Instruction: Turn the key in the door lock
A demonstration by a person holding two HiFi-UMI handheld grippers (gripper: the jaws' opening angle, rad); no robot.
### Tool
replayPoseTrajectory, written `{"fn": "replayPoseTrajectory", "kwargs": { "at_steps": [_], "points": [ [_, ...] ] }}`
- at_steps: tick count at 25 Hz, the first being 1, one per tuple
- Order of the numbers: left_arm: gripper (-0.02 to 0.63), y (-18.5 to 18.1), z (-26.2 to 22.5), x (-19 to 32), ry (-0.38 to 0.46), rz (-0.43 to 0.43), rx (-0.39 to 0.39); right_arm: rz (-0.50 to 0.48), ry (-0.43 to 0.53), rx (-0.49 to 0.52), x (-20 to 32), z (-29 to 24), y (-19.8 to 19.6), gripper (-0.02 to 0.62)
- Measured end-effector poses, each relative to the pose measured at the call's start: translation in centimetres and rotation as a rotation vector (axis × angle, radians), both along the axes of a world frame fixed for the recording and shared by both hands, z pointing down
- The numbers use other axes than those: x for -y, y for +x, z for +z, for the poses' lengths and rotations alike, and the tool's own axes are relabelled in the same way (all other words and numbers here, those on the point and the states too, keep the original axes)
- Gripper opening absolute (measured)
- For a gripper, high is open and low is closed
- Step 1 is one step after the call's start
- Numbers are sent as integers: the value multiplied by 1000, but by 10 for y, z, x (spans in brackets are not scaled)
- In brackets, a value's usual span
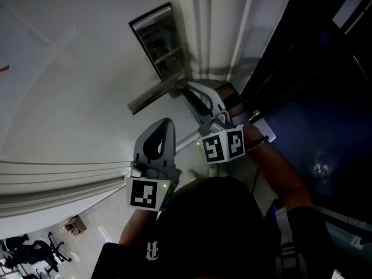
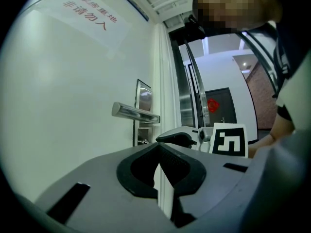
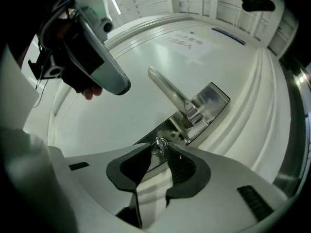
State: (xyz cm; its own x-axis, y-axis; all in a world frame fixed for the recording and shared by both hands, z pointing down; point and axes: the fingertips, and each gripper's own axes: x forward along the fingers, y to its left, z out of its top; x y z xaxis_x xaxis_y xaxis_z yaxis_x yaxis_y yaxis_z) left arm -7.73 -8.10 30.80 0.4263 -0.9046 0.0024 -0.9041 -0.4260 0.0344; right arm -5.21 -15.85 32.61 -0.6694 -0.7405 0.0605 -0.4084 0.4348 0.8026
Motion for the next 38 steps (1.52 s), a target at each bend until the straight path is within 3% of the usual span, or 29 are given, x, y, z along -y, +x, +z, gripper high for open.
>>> {"fn": "replayPoseTrajectory", "kwargs": {
  "at_steps": [9, 14, 17, 27, 31, 38],
  "points": [
    [6, -1, 1, 2, -1, 4, -7, 113, 253, -163, 11, 2, -9, 101],
    [6, -4, 1, 2, -3, 2, -10, 137, 273, -140, 13, 3, -12, 34],
    [6, -6, 2, 2, -4, 2, -12, 151, 260, -126, 14, 3, -13, 32],
    [6, -6, 2, 2, -3, 9, -15, 137, 55, 70, 17, -2, -11, 32],
    [6, -7, 1, 1, -1, 5, -15, 123, -132, 247, 18, -2, -9, 20],
    [6, -7, 1, 0, 0, 5, -14, 107, -269, 385, 20, -2, -8, 21]
  ]
}}
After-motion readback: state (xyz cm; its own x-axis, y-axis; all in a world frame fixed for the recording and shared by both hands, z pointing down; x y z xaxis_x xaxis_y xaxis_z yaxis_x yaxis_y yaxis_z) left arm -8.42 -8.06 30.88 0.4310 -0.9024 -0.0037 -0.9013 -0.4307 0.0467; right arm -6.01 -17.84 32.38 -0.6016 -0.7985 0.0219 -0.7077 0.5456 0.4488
